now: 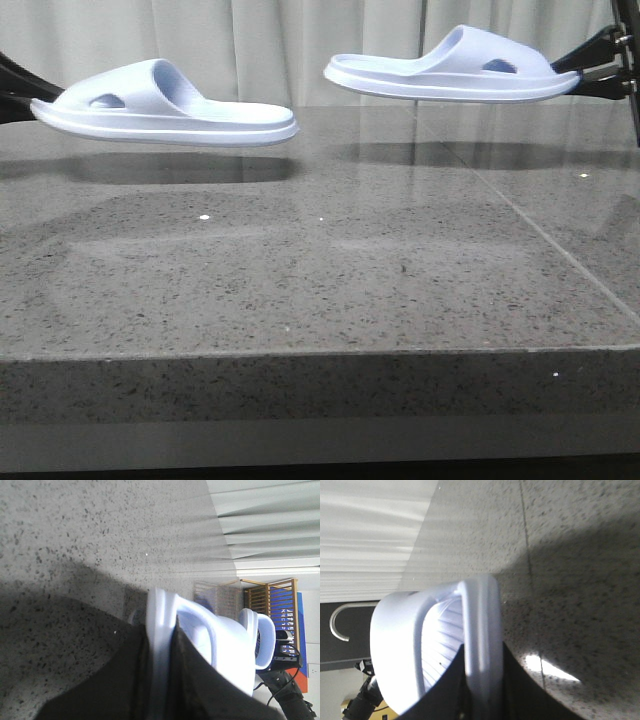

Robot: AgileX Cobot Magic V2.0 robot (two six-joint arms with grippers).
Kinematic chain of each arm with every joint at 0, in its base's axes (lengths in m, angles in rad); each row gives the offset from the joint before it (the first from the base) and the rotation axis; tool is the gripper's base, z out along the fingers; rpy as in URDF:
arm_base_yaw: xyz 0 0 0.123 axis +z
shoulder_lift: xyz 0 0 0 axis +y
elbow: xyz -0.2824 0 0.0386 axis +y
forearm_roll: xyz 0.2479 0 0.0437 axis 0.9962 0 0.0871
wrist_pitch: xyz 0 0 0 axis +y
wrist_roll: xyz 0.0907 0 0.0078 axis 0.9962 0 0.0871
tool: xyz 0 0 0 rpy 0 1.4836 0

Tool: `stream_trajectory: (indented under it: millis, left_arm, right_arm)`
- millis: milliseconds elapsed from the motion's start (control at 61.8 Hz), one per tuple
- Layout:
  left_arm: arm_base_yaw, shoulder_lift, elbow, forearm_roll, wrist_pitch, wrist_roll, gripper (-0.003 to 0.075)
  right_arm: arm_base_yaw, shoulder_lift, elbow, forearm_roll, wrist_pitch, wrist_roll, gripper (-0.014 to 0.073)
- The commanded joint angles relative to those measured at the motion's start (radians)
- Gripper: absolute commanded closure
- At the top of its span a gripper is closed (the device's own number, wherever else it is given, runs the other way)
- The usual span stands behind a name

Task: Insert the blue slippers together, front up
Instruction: 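Move both grippers together, sliding the right slipper into the left slipper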

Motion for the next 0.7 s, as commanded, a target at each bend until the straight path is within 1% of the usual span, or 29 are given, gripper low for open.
stream_trajectory:
  millis: [0,243,437,550,680]
  left_arm:
    - [-0.015,-0.06,-0.022,-0.085,0.098,-0.001,0.0741]
    - [-0.064,-0.06,-0.022,-0.111,0.098,-0.003,0.0741]
    - [-0.101,-0.06,-0.022,-0.154,0.098,-0.032,0.0741]
    - [-0.116,-0.06,-0.022,-0.202,0.098,-0.041,0.0741]
    - [-0.136,-0.06,-0.022,-0.214,0.098,-0.049,0.0741]
  right_arm:
    - [0.028,-0.056,-0.02,0.082,0.094,-0.019,0.0711]
    - [0.12,-0.056,-0.02,0.082,0.01,-0.019,0.0711]
    - [0.166,-0.056,-0.02,0.082,-0.04,-0.017,0.0711]
    - [0.179,-0.053,-0.02,0.082,-0.051,-0.016,0.0711]
    - [0.193,-0.038,-0.02,0.082,-0.042,-0.009,0.0711]
